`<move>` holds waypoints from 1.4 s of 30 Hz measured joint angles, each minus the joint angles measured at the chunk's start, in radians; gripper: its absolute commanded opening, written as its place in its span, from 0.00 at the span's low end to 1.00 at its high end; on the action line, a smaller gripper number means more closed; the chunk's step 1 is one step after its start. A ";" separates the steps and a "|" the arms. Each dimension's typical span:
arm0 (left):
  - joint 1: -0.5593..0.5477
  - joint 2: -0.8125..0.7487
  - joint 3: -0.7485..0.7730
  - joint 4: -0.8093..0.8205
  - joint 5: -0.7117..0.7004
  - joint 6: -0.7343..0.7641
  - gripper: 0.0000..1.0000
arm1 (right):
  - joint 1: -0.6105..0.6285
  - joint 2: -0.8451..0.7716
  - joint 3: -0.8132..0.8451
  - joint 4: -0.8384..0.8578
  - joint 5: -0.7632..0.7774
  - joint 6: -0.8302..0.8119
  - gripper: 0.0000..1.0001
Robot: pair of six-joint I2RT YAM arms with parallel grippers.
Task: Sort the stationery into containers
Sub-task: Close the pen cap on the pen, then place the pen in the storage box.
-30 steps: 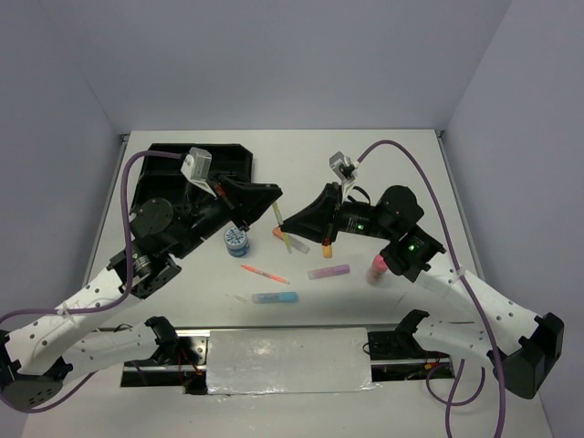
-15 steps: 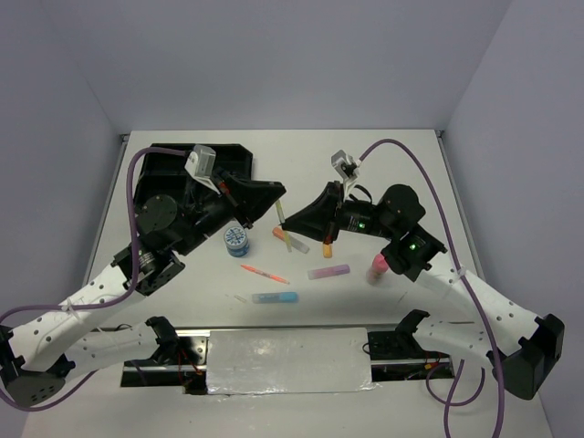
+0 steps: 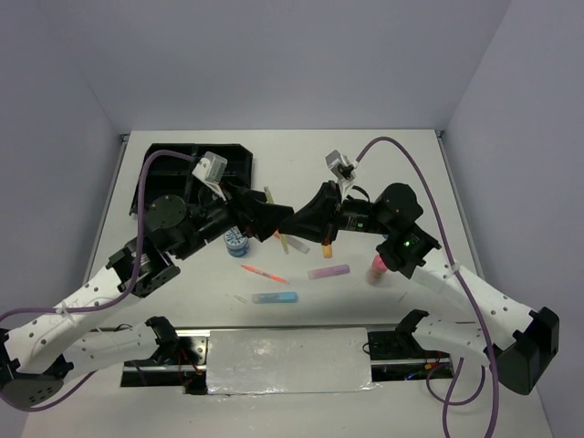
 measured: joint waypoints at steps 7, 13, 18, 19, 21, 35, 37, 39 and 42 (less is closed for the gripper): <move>0.000 -0.003 0.131 -0.055 -0.013 0.021 0.99 | 0.000 0.018 0.000 -0.030 0.027 -0.046 0.00; 0.000 -0.058 0.228 -0.155 -0.143 0.026 0.99 | 0.000 0.074 0.039 -0.137 0.132 -0.146 0.00; -0.001 -0.085 0.324 -0.455 -0.443 -0.017 0.99 | 0.000 0.280 0.193 -0.203 0.216 -0.259 0.00; -0.001 -0.092 0.333 -0.511 -0.503 -0.032 0.99 | 0.000 0.335 0.236 -0.219 0.230 -0.288 0.00; -0.001 -0.117 0.336 -0.636 -0.605 -0.050 0.99 | 0.000 0.455 0.331 -0.250 0.249 -0.345 0.00; -0.001 -0.510 -0.059 -0.820 -0.836 -0.039 0.99 | 0.005 1.236 1.133 -0.497 0.394 -0.672 0.00; -0.001 -0.515 -0.101 -0.816 -0.826 -0.023 0.99 | 0.011 1.291 1.174 -0.514 0.412 -0.705 0.00; -0.001 -0.503 -0.109 -0.805 -0.821 -0.006 0.99 | 0.023 1.332 1.205 -0.540 0.436 -0.736 0.00; 0.000 -0.484 -0.108 -0.783 -0.814 0.003 0.99 | 0.049 1.390 1.250 -0.558 0.458 -0.771 0.00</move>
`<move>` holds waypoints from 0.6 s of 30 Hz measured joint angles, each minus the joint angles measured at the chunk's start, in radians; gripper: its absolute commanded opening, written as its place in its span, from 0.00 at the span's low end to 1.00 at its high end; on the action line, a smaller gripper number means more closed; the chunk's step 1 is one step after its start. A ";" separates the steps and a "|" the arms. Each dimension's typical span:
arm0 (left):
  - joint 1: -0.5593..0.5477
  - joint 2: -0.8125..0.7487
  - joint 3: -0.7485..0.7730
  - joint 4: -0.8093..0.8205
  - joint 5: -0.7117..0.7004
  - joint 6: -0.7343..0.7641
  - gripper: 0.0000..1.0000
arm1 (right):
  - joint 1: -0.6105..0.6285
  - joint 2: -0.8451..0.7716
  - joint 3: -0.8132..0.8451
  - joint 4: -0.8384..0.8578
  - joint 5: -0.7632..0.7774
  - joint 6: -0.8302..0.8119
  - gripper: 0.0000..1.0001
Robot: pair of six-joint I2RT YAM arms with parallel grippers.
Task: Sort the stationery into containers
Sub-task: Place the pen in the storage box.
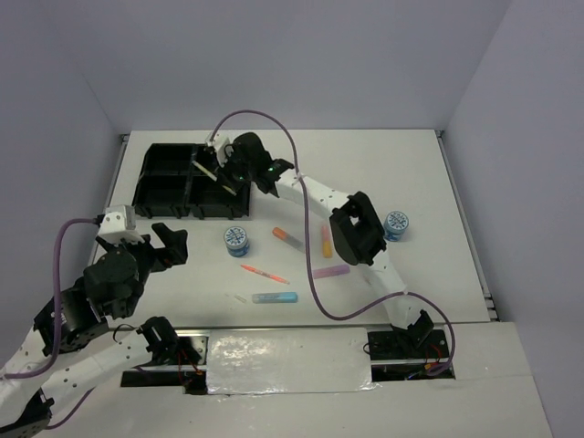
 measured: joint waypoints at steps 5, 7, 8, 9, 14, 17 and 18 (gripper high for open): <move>0.006 0.016 0.000 0.014 0.025 0.026 0.99 | 0.036 0.048 0.008 -0.012 0.023 -0.028 0.00; 0.009 0.017 0.000 0.023 0.032 0.032 0.99 | 0.044 0.053 0.008 -0.020 0.027 -0.032 0.00; 0.012 0.017 0.000 0.028 0.037 0.040 0.99 | 0.046 0.053 0.008 -0.022 0.030 -0.032 0.02; 0.014 0.017 0.000 0.032 0.042 0.044 0.99 | 0.047 0.053 0.010 -0.021 0.032 -0.032 0.04; 0.028 0.017 0.000 0.042 0.058 0.050 0.99 | 0.045 0.053 0.028 -0.042 0.040 -0.030 0.18; 0.035 0.018 0.000 0.046 0.066 0.051 0.99 | 0.039 0.054 0.041 -0.072 0.039 -0.031 0.13; 0.039 0.018 0.000 0.047 0.069 0.051 0.99 | 0.038 0.057 0.052 -0.087 0.040 -0.031 0.12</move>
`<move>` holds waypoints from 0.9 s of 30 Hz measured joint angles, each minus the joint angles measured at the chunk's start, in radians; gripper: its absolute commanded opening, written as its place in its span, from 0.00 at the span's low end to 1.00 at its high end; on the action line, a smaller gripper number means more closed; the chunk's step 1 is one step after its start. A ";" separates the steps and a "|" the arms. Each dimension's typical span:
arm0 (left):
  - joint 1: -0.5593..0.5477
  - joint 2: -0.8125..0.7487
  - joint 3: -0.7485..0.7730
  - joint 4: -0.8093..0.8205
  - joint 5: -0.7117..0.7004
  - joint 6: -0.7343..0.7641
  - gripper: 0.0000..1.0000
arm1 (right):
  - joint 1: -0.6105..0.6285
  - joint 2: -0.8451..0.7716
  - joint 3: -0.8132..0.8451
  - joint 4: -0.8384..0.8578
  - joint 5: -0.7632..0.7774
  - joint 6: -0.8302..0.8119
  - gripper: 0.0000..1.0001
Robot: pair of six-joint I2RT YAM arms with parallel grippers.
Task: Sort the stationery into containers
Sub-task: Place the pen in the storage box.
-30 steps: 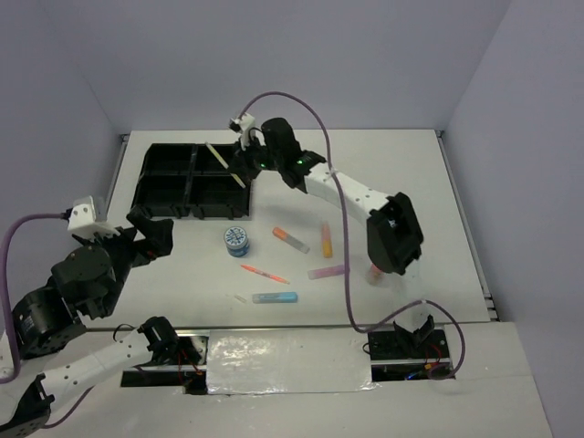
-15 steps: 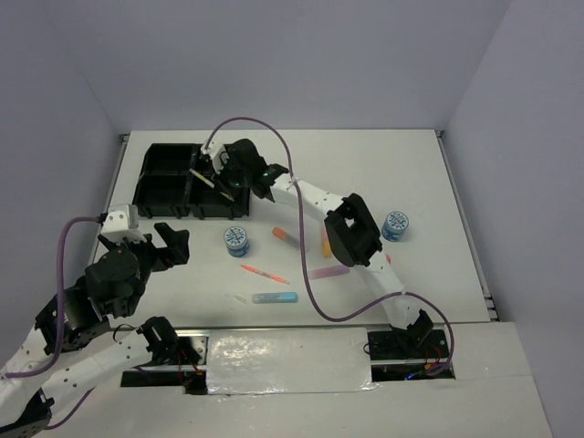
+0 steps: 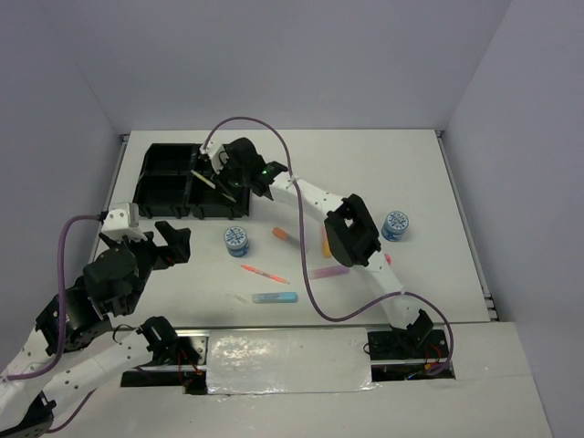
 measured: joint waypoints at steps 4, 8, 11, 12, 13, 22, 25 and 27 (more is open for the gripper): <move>0.005 0.000 0.000 0.000 0.006 0.002 0.99 | -0.007 0.006 0.030 -0.041 -0.008 0.017 0.12; 0.008 0.000 0.000 0.000 0.011 0.003 0.99 | -0.023 0.006 0.034 -0.069 -0.038 0.042 0.13; 0.010 0.001 0.000 0.000 0.014 0.003 0.99 | -0.033 0.008 0.034 -0.093 -0.052 0.056 0.14; 0.012 0.001 0.000 0.000 0.014 0.003 0.99 | -0.037 0.009 0.035 -0.099 -0.056 0.059 0.14; 0.013 0.001 0.000 0.000 0.016 0.003 0.99 | -0.039 0.011 0.037 -0.103 -0.060 0.063 0.14; 0.015 0.001 -0.002 0.001 0.023 0.006 0.99 | -0.050 0.023 0.049 -0.108 -0.096 0.094 0.15; 0.017 0.001 -0.002 0.001 0.027 0.018 0.99 | -0.050 0.024 0.051 -0.101 -0.101 0.115 0.15; 0.017 0.001 -0.002 0.001 0.029 0.021 0.99 | -0.050 0.024 0.053 -0.090 -0.102 0.135 0.15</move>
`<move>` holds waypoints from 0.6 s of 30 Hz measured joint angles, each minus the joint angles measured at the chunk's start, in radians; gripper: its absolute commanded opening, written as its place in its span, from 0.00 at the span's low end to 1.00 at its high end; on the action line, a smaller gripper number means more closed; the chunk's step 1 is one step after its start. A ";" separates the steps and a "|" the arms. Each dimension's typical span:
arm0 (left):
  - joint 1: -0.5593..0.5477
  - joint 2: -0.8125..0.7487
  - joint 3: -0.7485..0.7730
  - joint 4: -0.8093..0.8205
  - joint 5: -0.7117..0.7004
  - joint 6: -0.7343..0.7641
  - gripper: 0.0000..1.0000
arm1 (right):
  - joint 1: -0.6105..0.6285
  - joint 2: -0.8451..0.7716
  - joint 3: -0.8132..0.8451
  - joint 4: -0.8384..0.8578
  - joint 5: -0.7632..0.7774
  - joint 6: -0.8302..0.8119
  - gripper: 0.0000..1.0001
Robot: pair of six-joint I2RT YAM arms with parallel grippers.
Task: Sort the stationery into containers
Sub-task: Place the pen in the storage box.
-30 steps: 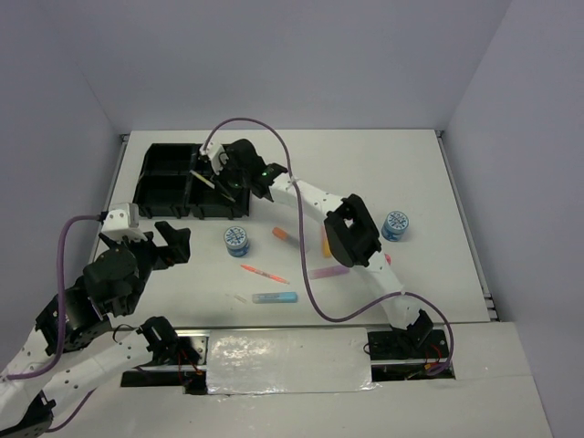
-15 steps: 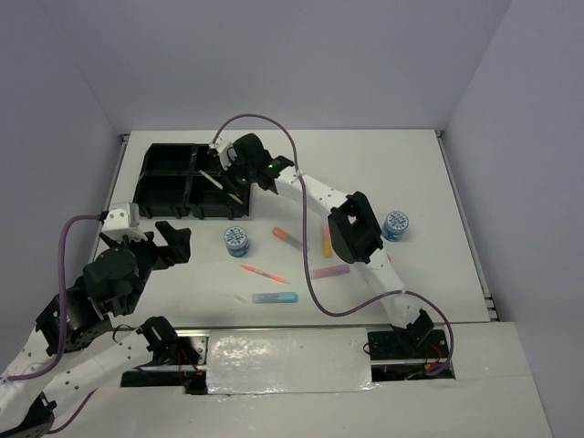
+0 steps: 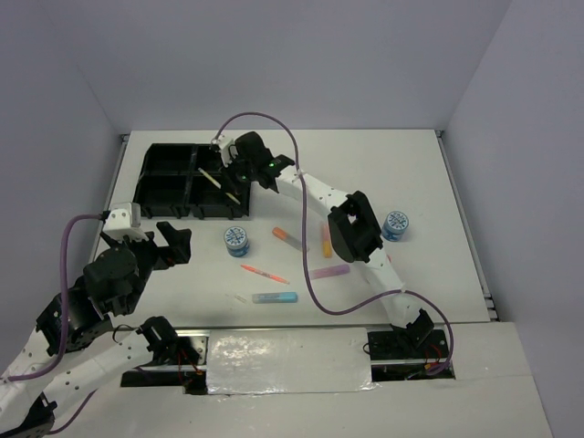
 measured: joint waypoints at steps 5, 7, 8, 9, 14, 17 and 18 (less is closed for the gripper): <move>0.002 0.000 -0.002 0.003 0.003 0.002 0.99 | 0.000 0.005 0.015 0.021 0.001 0.037 0.17; 0.002 0.000 -0.002 0.003 0.005 0.002 0.99 | 0.000 0.019 0.037 0.026 0.001 0.048 0.21; 0.002 0.000 -0.002 0.003 0.006 0.002 0.99 | 0.000 0.023 0.042 0.029 0.001 0.051 0.26; 0.002 0.000 -0.002 0.003 0.007 0.002 0.99 | 0.000 0.027 0.044 0.030 0.002 0.055 0.26; 0.002 -0.006 -0.003 0.006 0.009 0.003 0.99 | 0.000 0.035 0.045 0.029 0.000 0.063 0.26; 0.002 -0.014 -0.005 0.006 0.009 0.003 0.99 | 0.000 0.035 0.045 0.029 -0.003 0.066 0.28; 0.002 -0.015 -0.005 0.007 0.009 0.004 0.99 | 0.000 0.035 0.045 0.028 -0.004 0.067 0.31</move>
